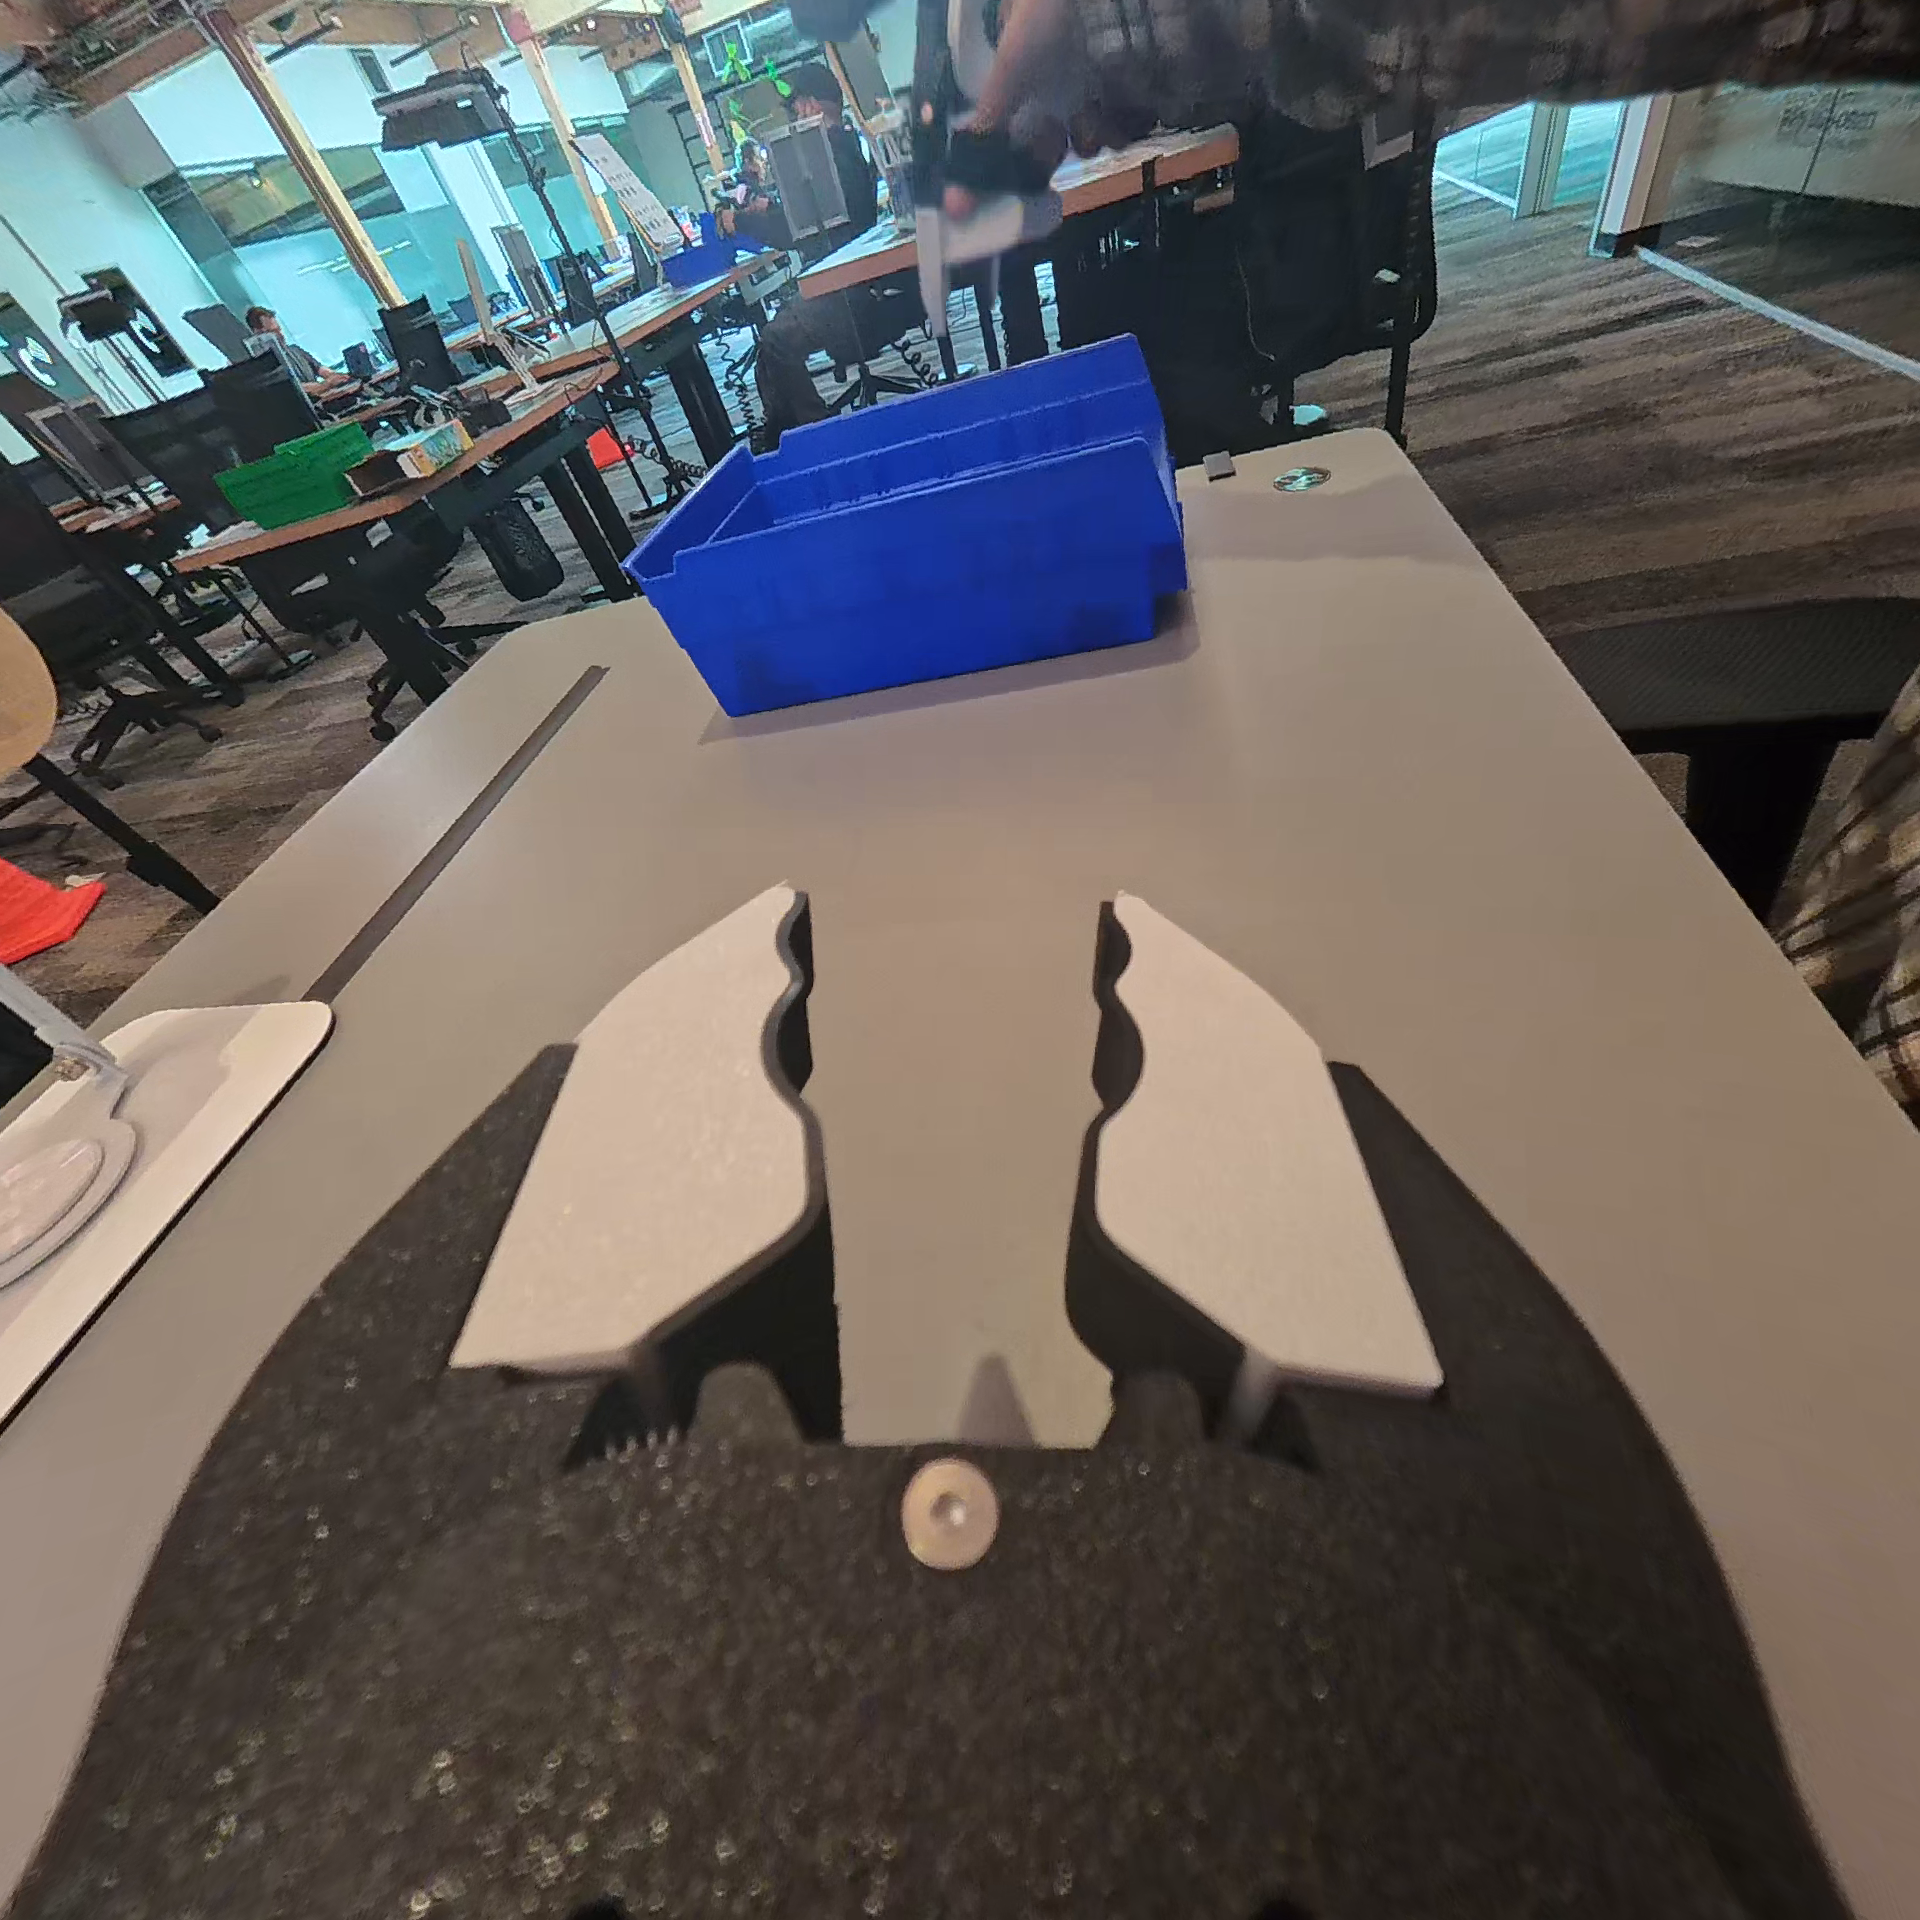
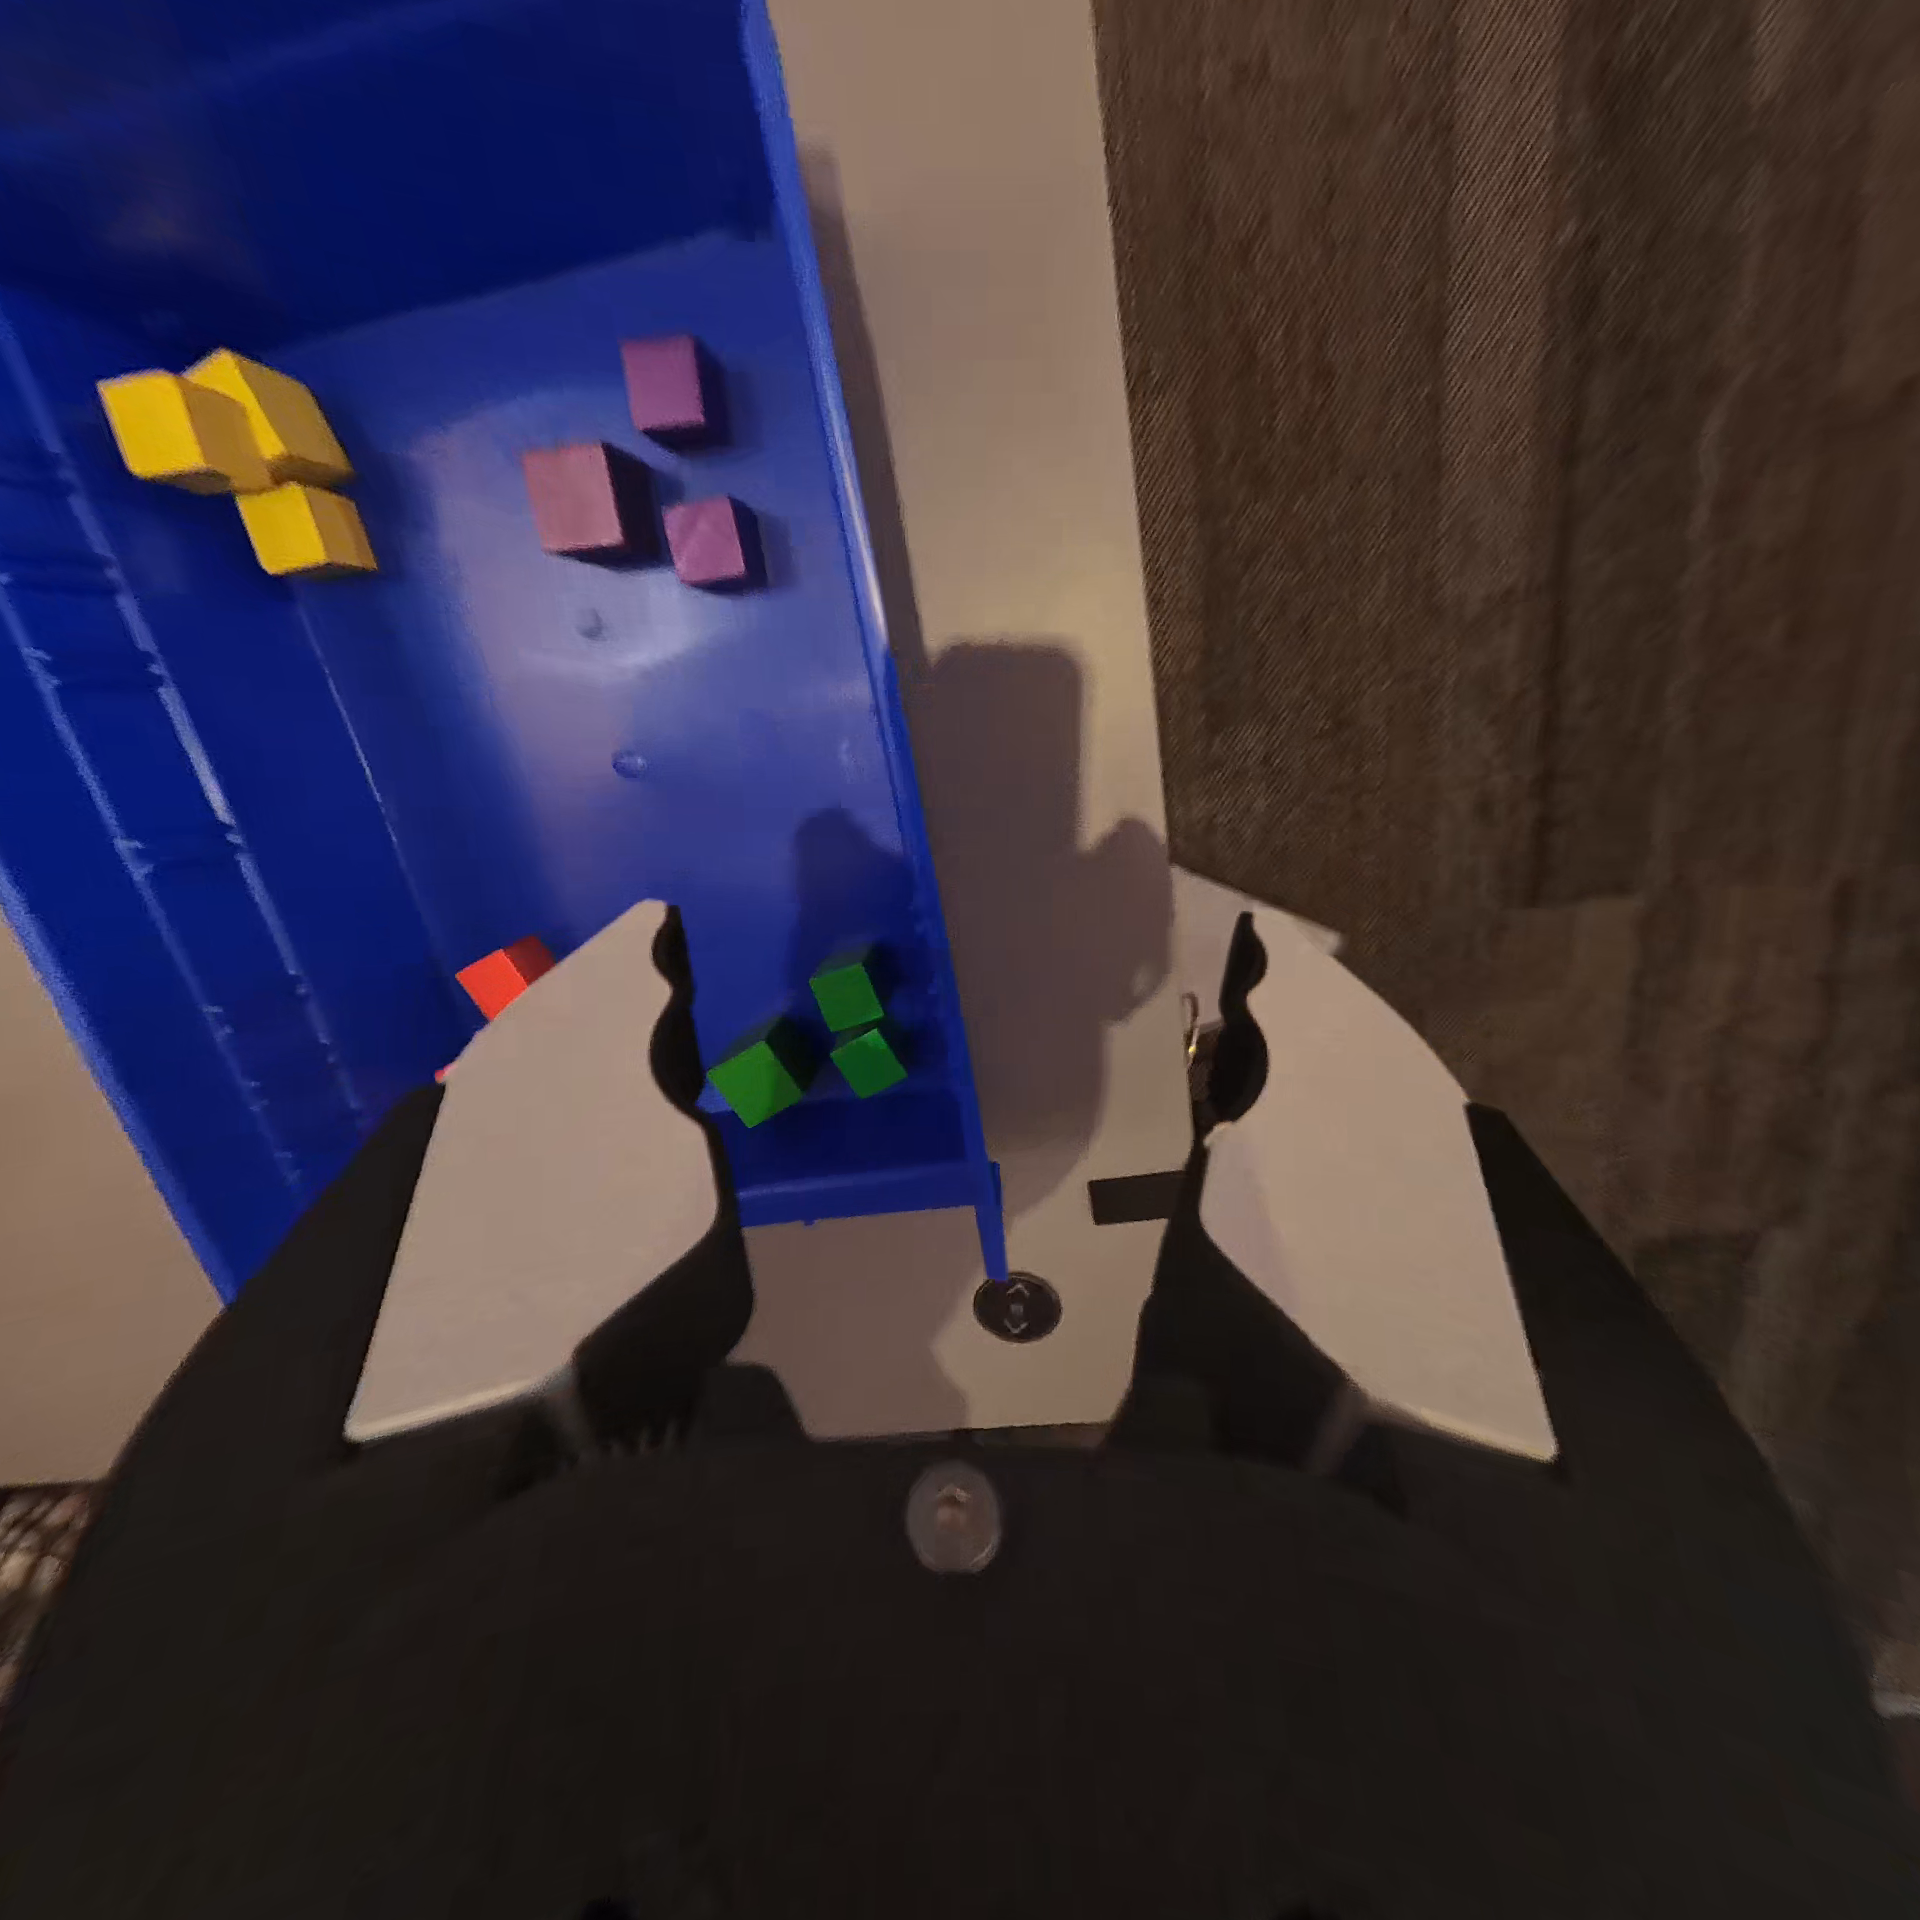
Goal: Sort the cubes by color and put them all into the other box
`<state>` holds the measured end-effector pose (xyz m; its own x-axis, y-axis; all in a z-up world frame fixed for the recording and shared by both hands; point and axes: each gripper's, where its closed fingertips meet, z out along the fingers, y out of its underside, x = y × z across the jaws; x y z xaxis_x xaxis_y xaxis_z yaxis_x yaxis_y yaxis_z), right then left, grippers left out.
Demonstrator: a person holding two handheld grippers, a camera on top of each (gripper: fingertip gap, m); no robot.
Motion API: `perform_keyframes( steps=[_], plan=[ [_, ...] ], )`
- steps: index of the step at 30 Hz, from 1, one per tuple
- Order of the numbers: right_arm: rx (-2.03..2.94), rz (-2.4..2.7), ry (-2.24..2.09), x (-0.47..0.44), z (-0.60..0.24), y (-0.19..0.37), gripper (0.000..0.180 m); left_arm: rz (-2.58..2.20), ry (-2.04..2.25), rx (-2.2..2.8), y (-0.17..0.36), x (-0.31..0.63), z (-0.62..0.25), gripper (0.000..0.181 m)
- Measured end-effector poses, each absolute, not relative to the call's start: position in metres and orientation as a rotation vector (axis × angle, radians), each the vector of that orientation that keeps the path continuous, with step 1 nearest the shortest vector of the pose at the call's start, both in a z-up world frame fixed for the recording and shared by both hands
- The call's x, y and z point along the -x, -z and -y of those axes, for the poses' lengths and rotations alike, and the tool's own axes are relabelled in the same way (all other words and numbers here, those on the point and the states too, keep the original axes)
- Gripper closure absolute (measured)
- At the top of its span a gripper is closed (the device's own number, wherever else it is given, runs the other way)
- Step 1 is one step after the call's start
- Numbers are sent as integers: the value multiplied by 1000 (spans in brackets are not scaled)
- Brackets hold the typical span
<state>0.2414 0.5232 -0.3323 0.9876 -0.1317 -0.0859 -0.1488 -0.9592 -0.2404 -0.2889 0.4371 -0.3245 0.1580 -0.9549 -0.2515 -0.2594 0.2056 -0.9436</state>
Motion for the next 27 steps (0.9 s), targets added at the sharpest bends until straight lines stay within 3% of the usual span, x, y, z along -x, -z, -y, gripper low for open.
perform_keyframes(
  steps=[3,8,17,27],
  plan=[
    [2985,-237,-158,-236,-514,364,82,-1338,775,1291,325,289,-437,129],
    [3058,-261,-161,-228,-516,390,97,-1322,776,1300,325,292,-441,129],
    [3109,-241,-165,-221,-517,407,171,-1291,769,1337,327,296,-450,128],
    [3080,-108,-118,-207,-521,410,174,-1288,755,1339,325,297,-450,127]
  ],
)
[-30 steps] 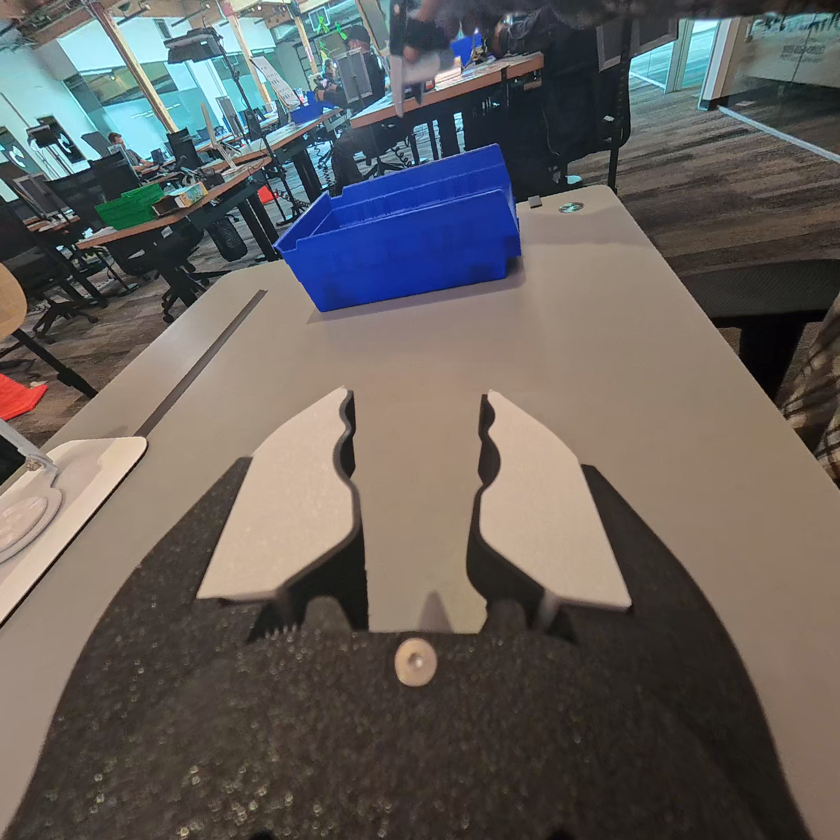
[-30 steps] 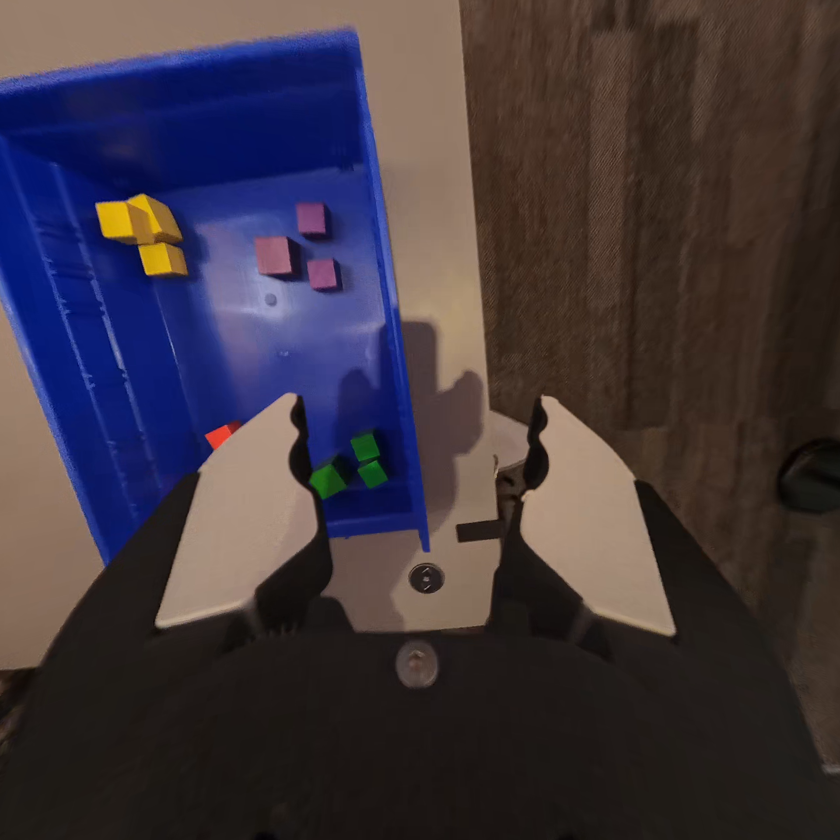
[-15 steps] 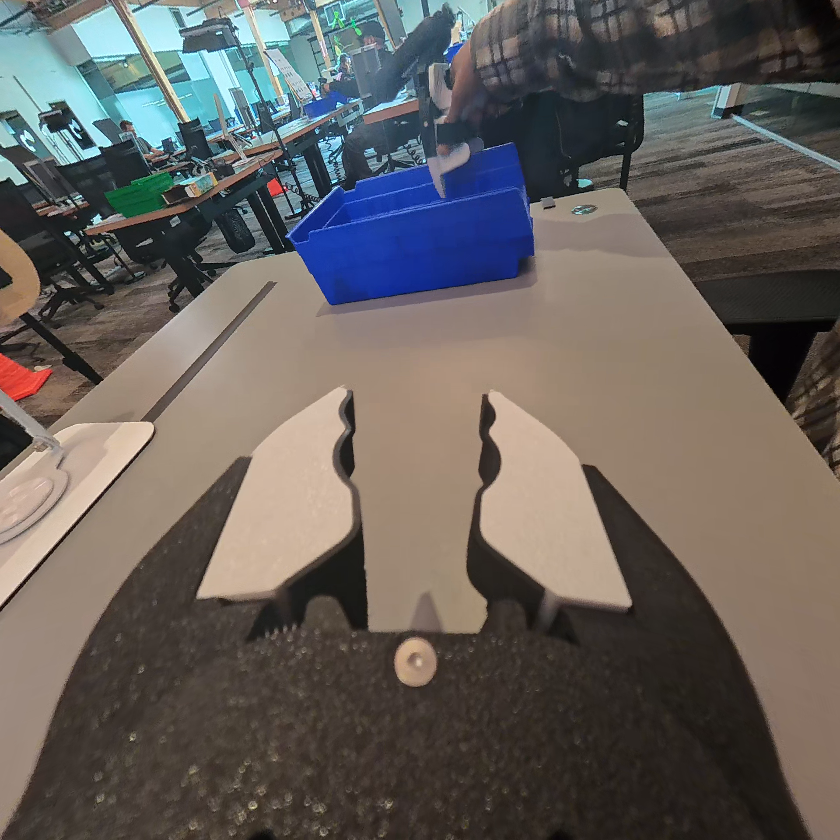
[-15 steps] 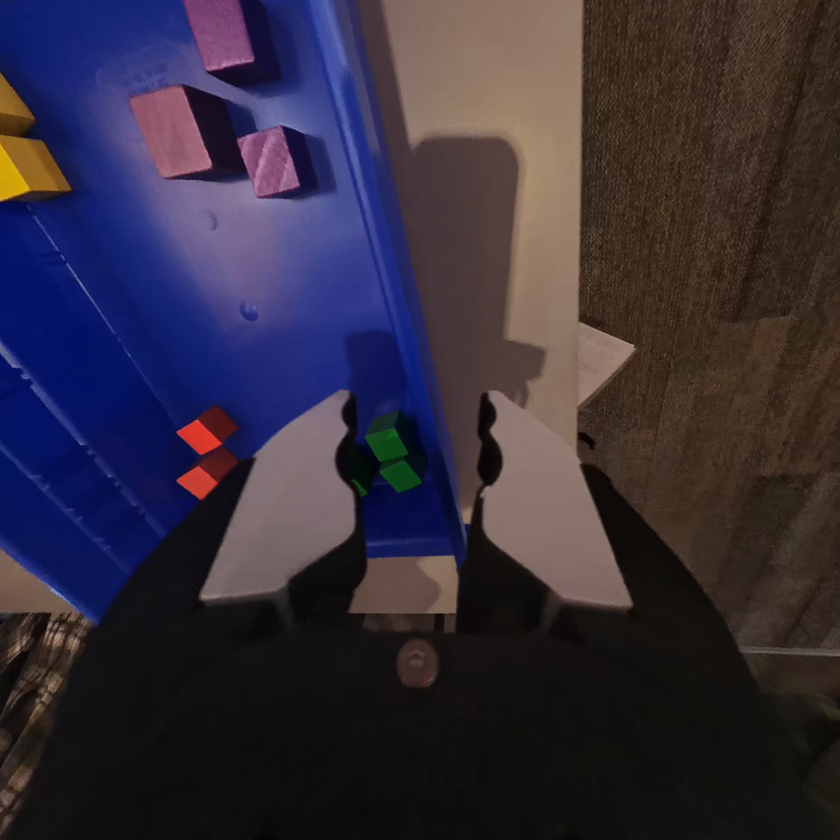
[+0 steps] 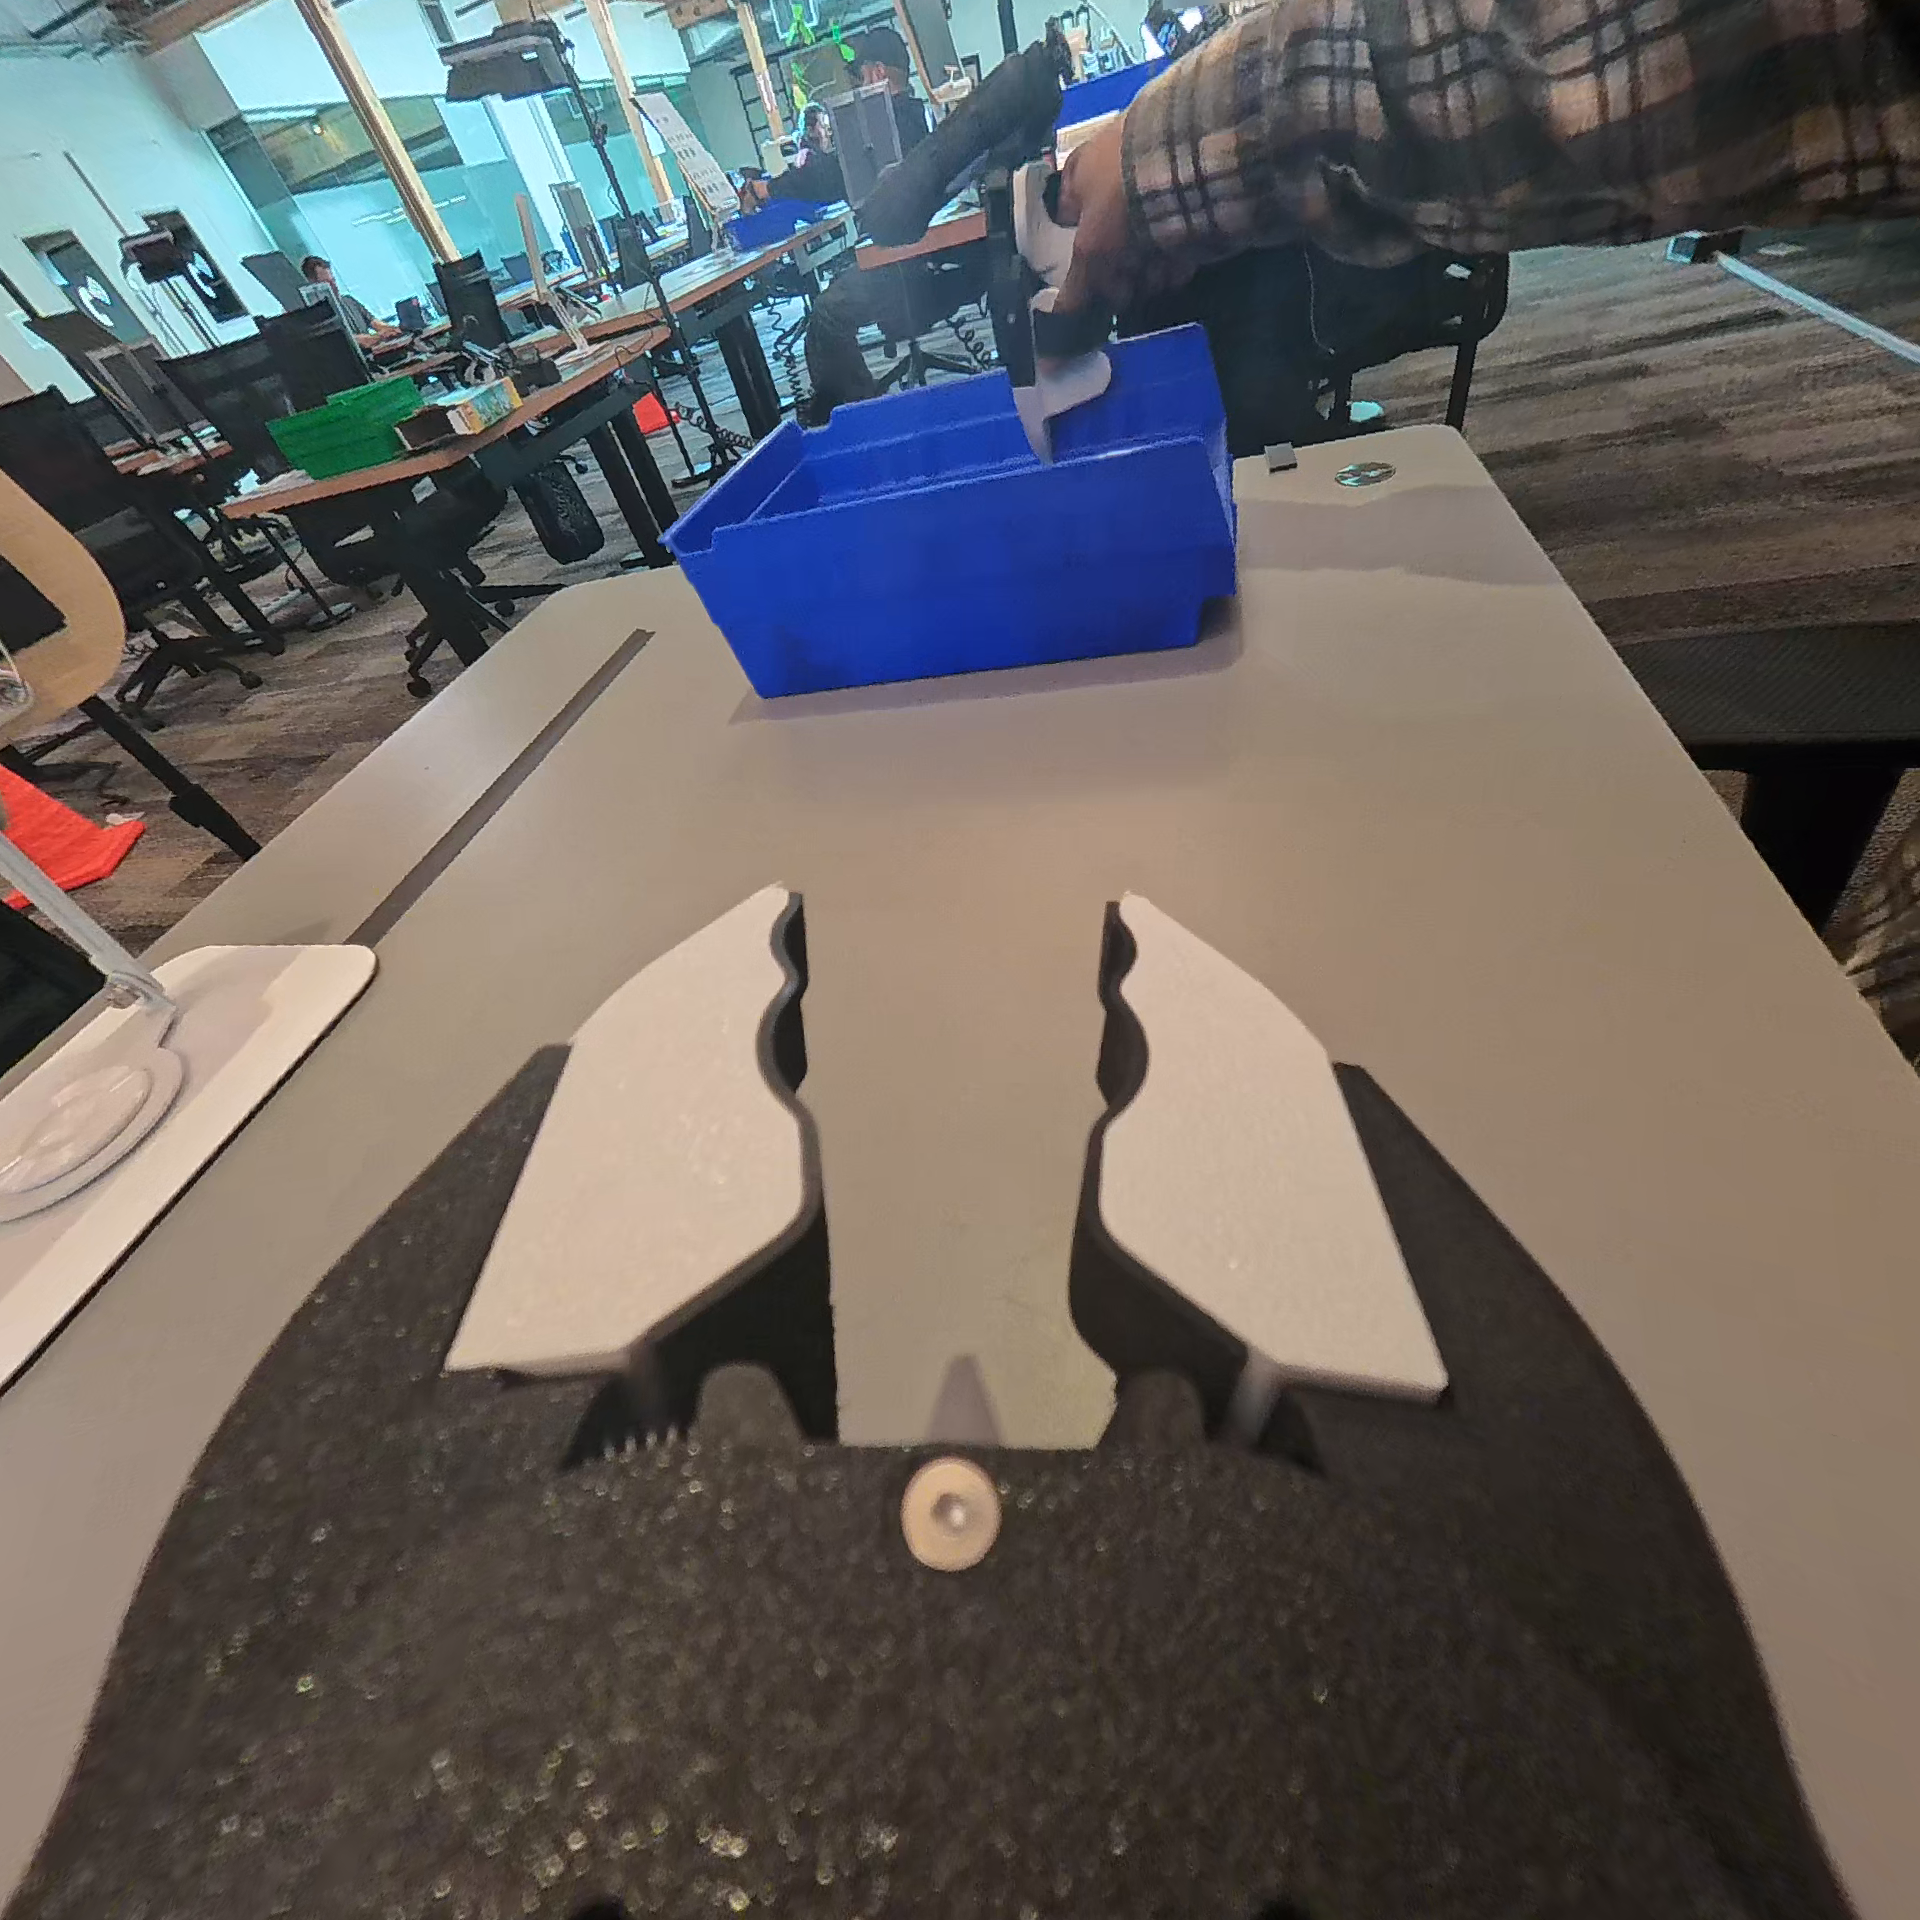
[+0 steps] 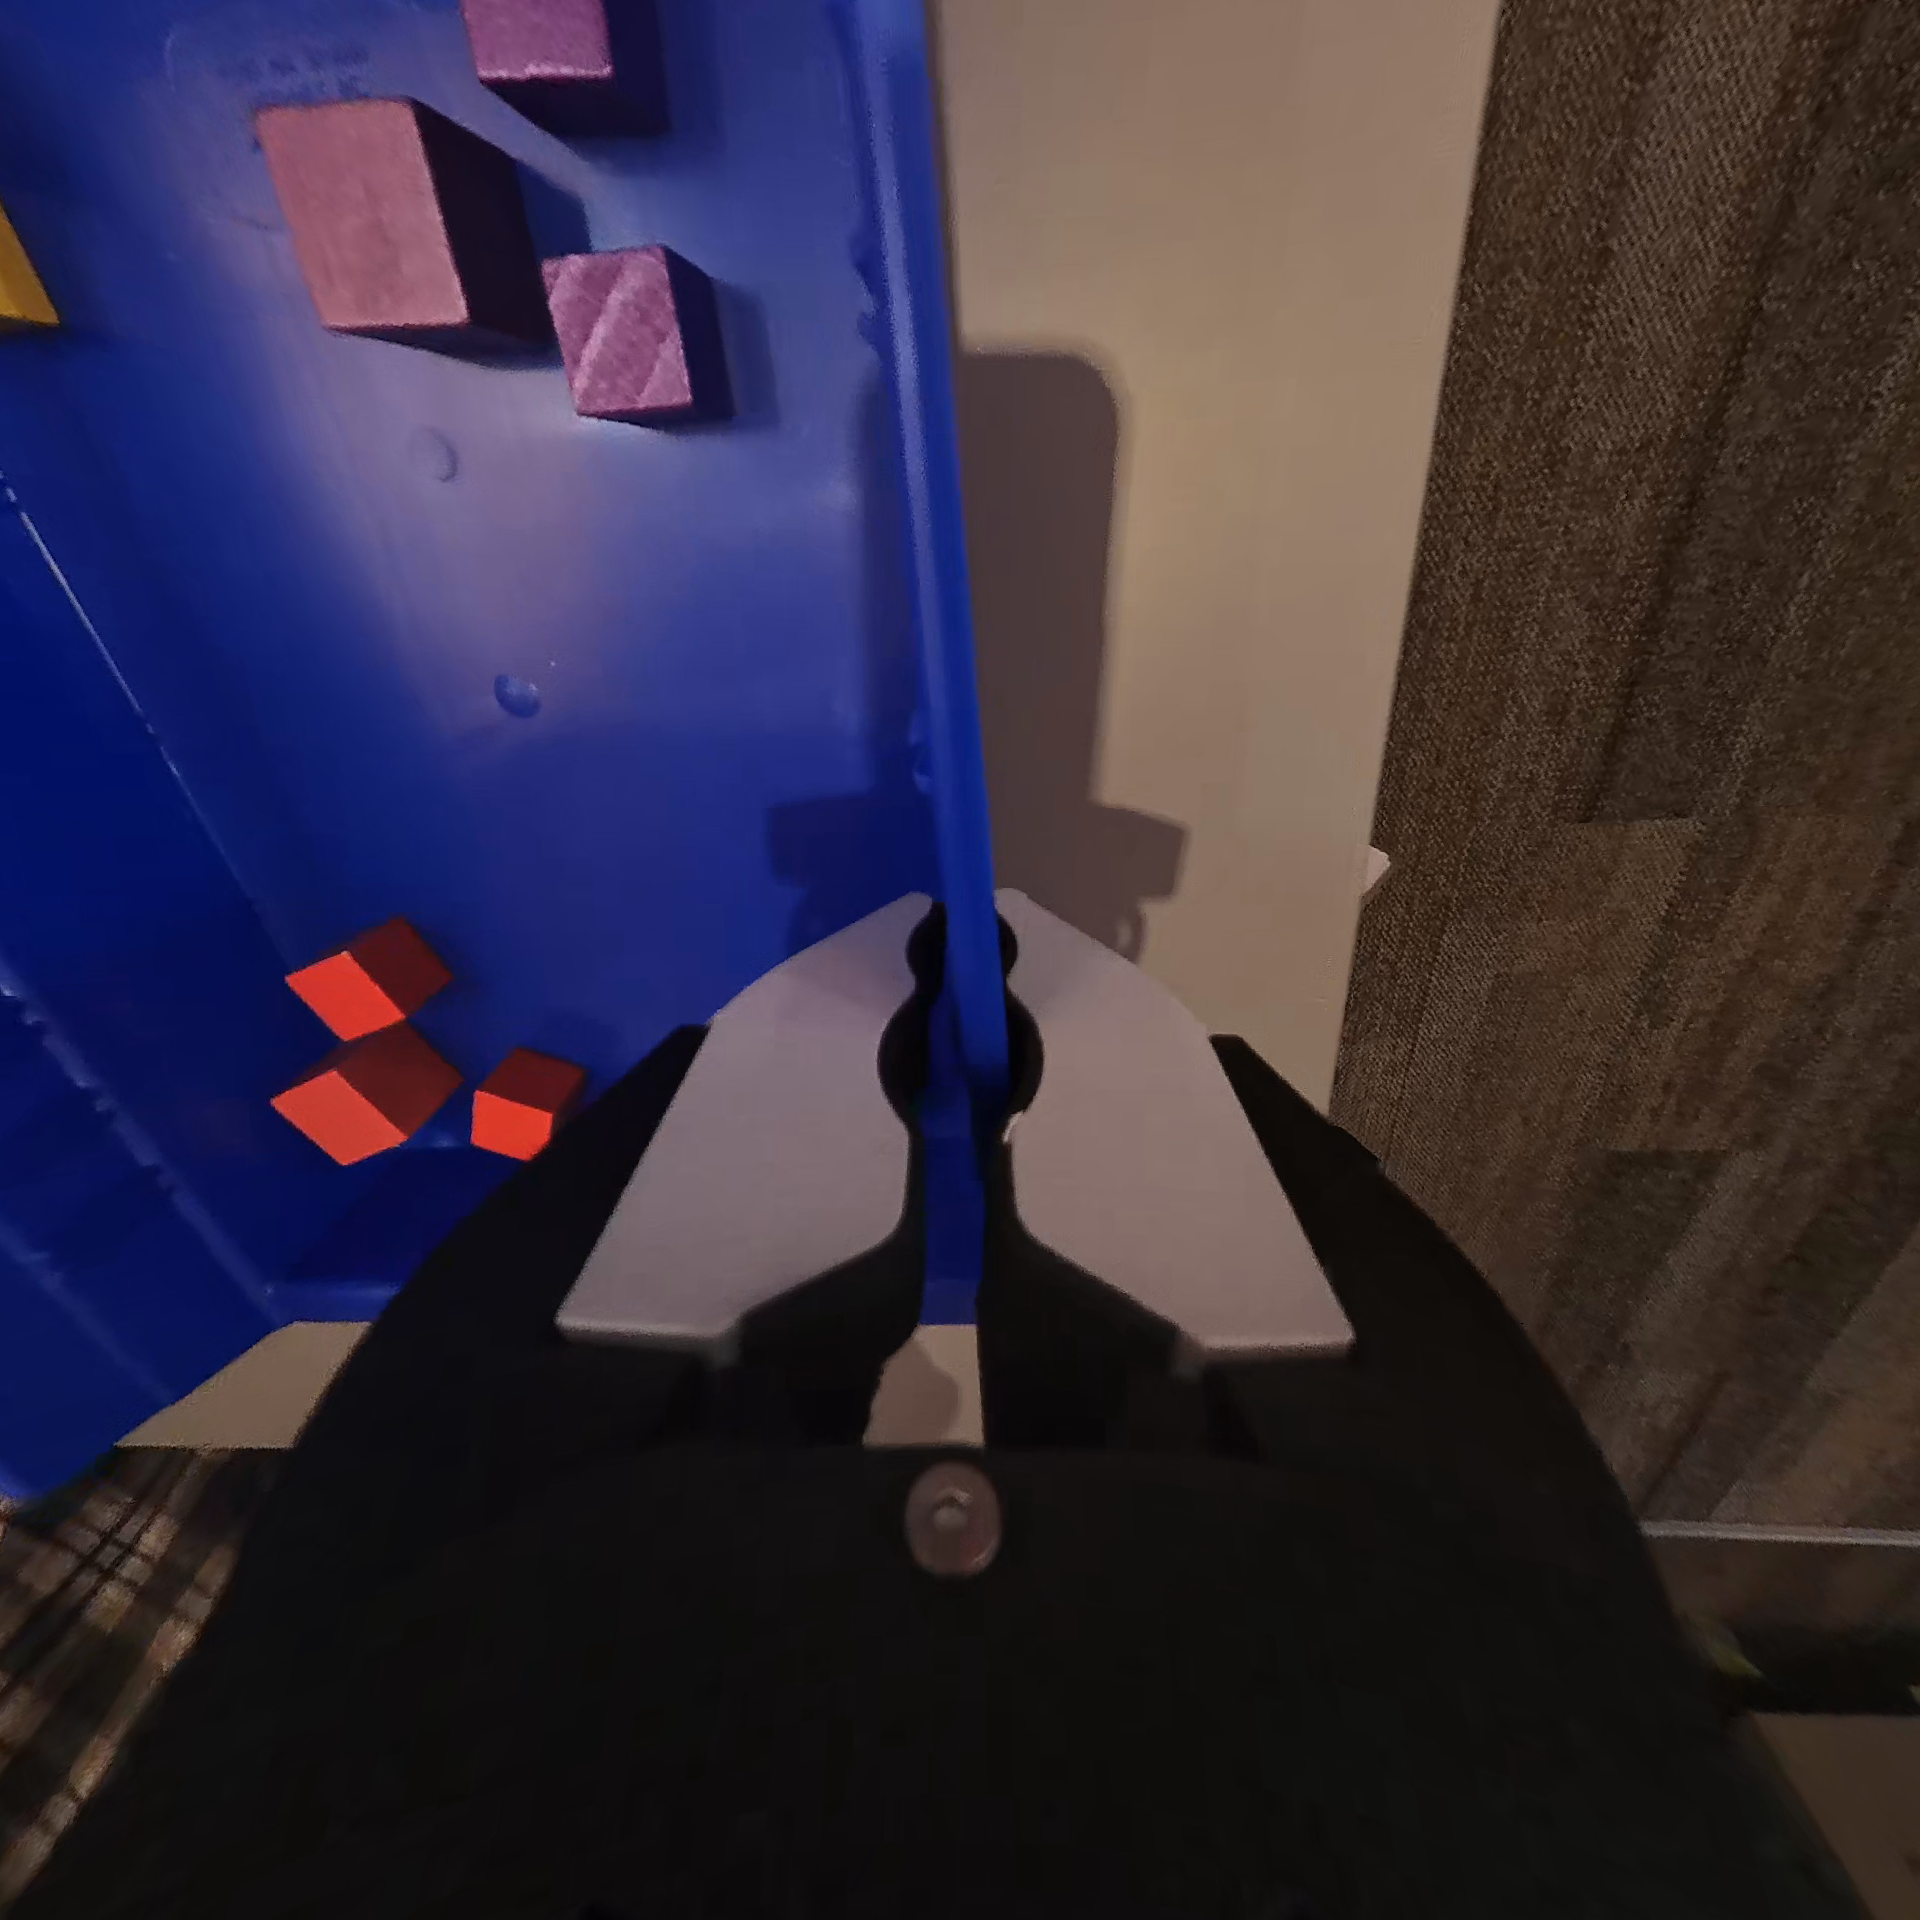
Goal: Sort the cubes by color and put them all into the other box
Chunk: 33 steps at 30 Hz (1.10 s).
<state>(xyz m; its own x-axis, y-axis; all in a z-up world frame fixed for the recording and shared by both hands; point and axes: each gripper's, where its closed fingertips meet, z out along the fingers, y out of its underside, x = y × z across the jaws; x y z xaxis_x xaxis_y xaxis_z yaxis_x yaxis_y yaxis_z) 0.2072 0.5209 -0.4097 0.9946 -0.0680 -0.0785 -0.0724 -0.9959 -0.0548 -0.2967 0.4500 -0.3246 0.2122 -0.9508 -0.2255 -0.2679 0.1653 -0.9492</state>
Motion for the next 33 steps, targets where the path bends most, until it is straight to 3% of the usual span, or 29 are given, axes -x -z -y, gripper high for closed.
perform_keyframes(
  steps=[16,33],
  plan=[
    [3012,253,-276,-63,-543,410,173,-1091,614,1531,316,344,-421,122],
    [2967,522,-327,148,-556,409,173,-859,496,1625,287,418,-407,123]
  ],
)
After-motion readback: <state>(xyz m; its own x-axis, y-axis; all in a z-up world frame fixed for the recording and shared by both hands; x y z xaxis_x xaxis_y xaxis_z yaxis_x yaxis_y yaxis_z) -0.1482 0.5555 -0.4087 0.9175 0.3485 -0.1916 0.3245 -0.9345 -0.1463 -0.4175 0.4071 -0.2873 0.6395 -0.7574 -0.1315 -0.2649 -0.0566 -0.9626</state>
